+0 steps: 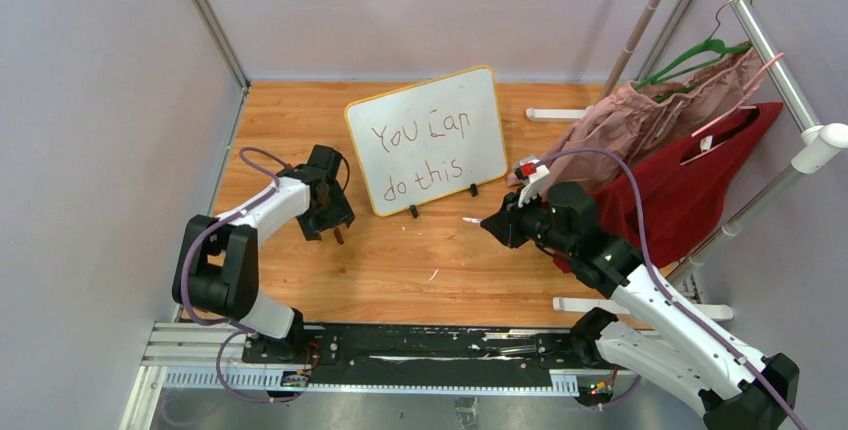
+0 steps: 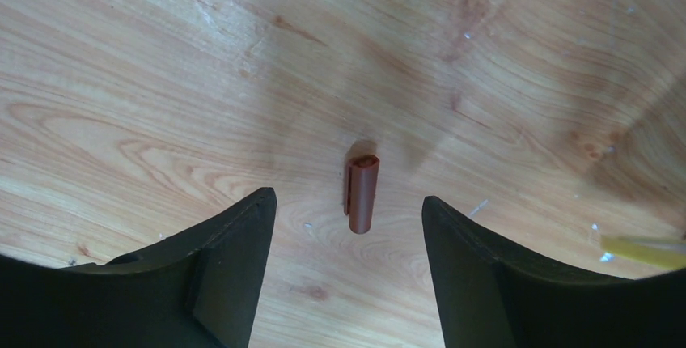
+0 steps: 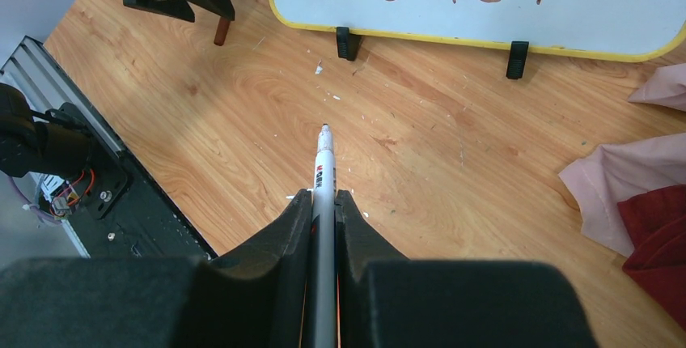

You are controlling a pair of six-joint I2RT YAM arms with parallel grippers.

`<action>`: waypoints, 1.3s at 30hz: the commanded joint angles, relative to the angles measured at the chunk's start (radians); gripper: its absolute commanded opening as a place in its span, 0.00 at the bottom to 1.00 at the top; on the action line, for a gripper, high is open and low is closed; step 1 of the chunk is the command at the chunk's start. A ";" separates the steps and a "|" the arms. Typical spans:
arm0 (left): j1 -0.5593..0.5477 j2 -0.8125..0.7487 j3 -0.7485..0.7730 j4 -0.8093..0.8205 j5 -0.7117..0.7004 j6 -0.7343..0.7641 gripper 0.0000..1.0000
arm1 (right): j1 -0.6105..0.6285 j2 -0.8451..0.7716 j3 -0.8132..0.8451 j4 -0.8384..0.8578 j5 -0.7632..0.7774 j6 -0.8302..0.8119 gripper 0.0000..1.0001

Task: Write a sentence on the whiteboard
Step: Close the whiteboard marker at the center of the board.

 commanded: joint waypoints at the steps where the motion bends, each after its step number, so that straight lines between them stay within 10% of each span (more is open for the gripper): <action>1: -0.006 0.034 0.006 0.013 -0.041 -0.045 0.71 | 0.011 -0.004 0.009 -0.005 -0.010 -0.005 0.00; 39: -0.005 0.113 -0.054 0.089 -0.042 0.045 0.50 | 0.012 -0.017 0.009 -0.026 0.019 -0.018 0.00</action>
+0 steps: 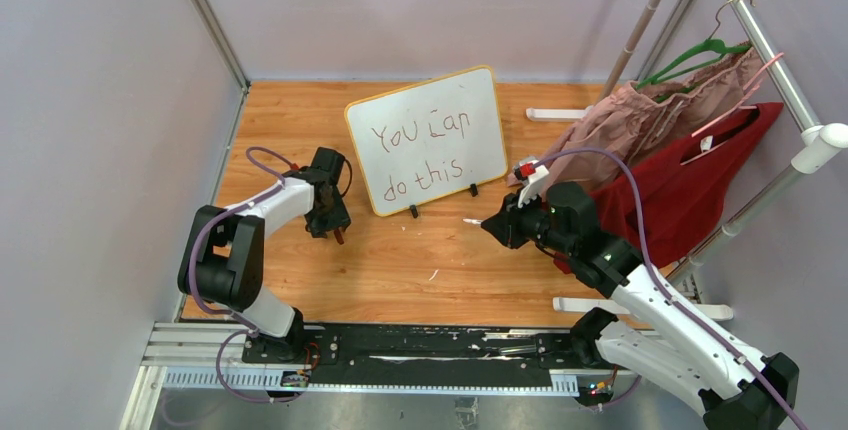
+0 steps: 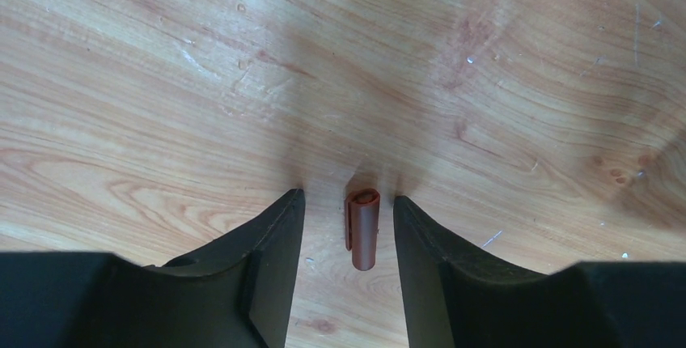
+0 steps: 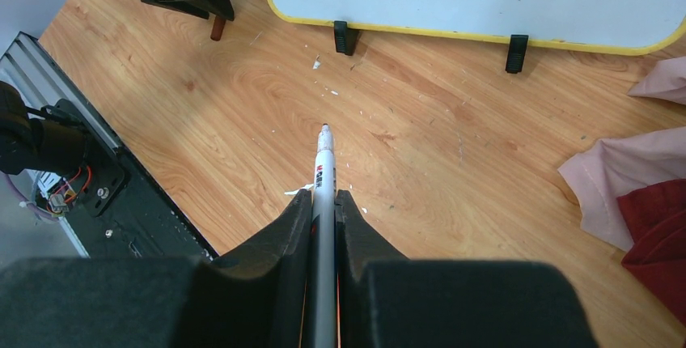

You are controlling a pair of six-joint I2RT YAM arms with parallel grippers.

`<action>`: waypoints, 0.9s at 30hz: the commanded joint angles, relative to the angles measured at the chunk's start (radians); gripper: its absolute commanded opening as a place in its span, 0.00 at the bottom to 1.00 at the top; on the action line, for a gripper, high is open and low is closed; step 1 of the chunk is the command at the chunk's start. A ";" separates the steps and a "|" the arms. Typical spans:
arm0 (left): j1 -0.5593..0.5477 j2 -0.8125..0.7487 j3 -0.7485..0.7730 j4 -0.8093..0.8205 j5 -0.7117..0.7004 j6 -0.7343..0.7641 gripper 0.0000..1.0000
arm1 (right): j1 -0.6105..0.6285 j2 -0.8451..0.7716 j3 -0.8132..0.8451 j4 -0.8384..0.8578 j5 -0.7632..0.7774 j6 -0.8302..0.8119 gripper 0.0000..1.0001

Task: Write a sentence on the whiteboard
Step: Close the whiteboard marker at the center of the board.

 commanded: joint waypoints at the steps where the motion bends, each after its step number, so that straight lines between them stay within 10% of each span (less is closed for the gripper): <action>1: -0.005 0.041 -0.030 0.003 -0.029 -0.010 0.50 | 0.011 -0.020 0.008 -0.015 0.018 -0.016 0.00; 27: -0.046 0.036 -0.045 -0.018 -0.012 -0.055 0.48 | 0.011 -0.056 -0.010 -0.012 0.018 -0.016 0.00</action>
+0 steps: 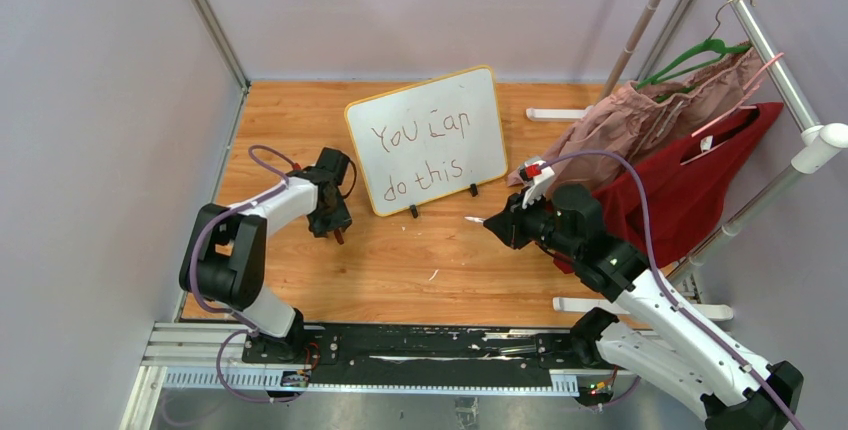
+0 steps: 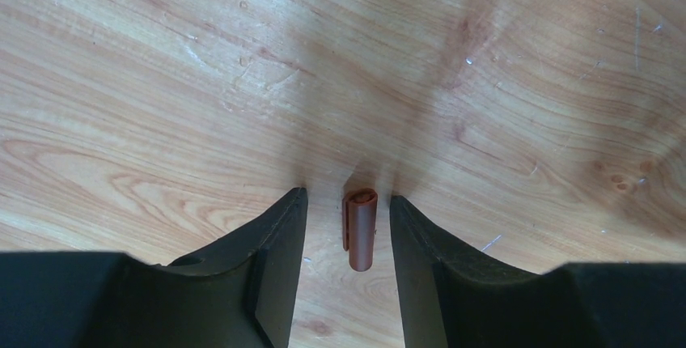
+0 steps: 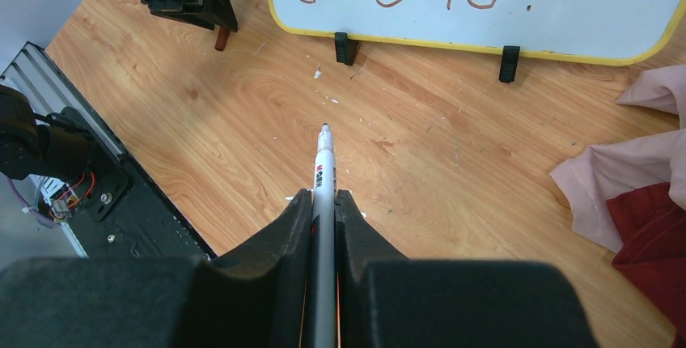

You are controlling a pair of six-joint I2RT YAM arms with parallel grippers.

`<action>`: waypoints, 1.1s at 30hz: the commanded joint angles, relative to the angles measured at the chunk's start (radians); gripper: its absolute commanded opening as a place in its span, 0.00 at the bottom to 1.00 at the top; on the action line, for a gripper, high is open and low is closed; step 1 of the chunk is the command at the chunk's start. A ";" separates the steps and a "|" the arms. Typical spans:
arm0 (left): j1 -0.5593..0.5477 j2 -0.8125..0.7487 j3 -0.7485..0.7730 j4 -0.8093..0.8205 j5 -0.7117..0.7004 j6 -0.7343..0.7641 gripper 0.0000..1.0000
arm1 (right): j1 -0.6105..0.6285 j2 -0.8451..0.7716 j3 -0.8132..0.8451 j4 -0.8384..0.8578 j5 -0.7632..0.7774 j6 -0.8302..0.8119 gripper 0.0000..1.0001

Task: Write a sentence on the whiteboard
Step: Close the whiteboard marker at the center of the board.

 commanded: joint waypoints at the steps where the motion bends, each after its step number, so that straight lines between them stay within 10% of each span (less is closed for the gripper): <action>1: -0.014 0.017 -0.066 0.008 0.035 -0.026 0.48 | 0.011 -0.017 -0.008 -0.007 0.008 -0.014 0.00; 33: -0.014 -0.086 -0.139 0.014 0.094 -0.079 0.49 | 0.011 -0.024 -0.002 -0.024 0.006 -0.011 0.00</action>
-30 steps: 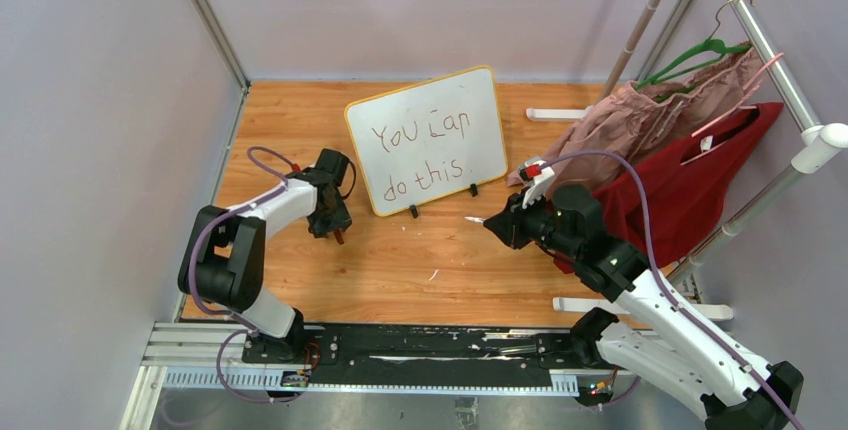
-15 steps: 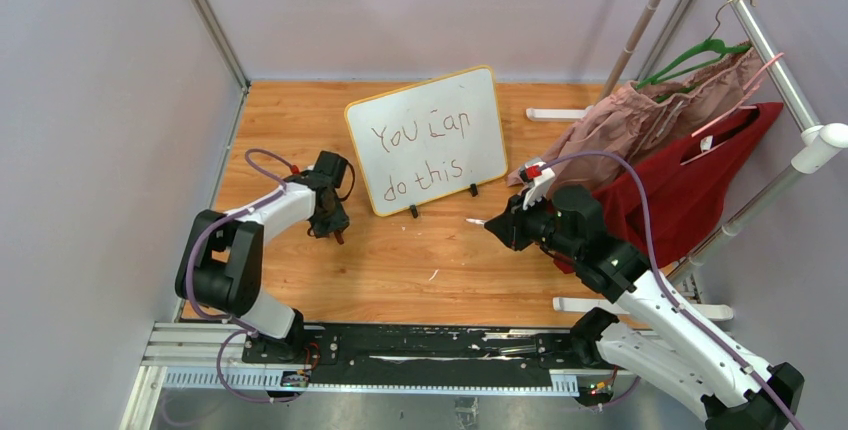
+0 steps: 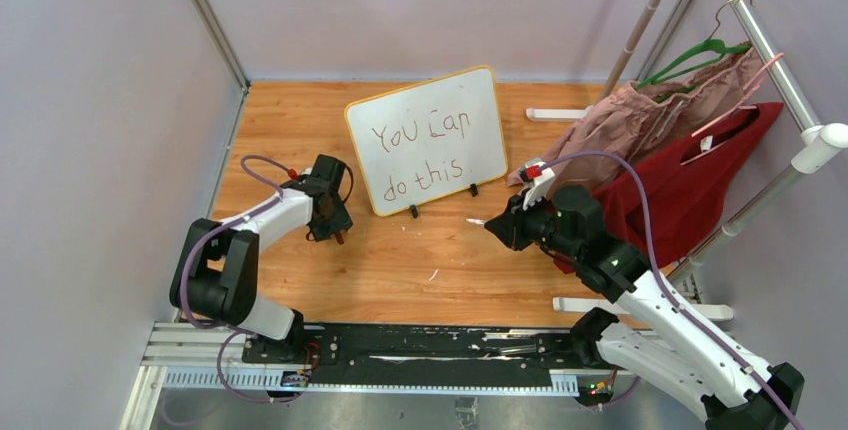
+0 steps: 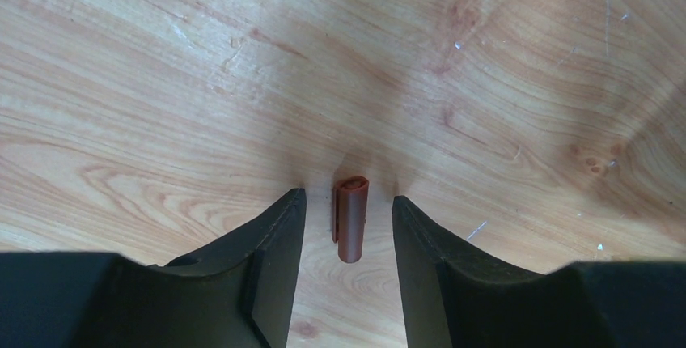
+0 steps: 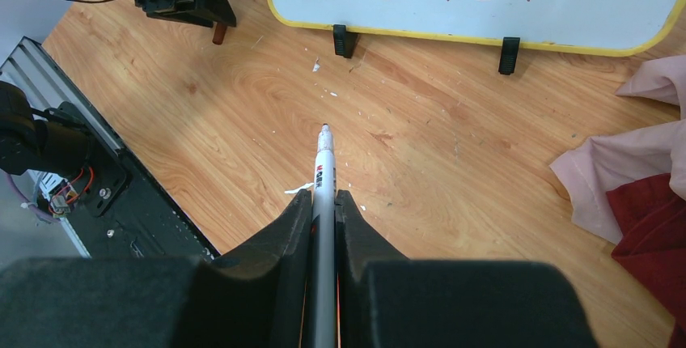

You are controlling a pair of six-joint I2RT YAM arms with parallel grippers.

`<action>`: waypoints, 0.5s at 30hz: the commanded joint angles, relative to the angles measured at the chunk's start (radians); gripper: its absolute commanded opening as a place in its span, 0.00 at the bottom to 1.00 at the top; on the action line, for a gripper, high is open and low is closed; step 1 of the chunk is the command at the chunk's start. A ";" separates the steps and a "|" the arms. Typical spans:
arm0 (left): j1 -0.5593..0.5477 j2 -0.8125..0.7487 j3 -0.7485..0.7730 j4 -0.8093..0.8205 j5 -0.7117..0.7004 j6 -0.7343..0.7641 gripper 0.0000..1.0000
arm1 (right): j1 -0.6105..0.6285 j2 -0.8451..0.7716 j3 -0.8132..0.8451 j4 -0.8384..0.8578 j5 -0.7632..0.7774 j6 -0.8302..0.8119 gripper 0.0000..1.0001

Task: Write a sentence on the whiteboard
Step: Close the whiteboard marker at the center of the board.

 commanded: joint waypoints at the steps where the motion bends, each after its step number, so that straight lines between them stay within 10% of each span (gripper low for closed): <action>1: -0.013 0.001 -0.042 -0.084 0.066 -0.033 0.49 | 0.011 -0.016 -0.002 -0.004 0.006 -0.012 0.00; 15: -0.013 0.077 0.001 -0.107 0.001 -0.026 0.48 | 0.012 -0.032 -0.007 -0.012 0.013 -0.009 0.00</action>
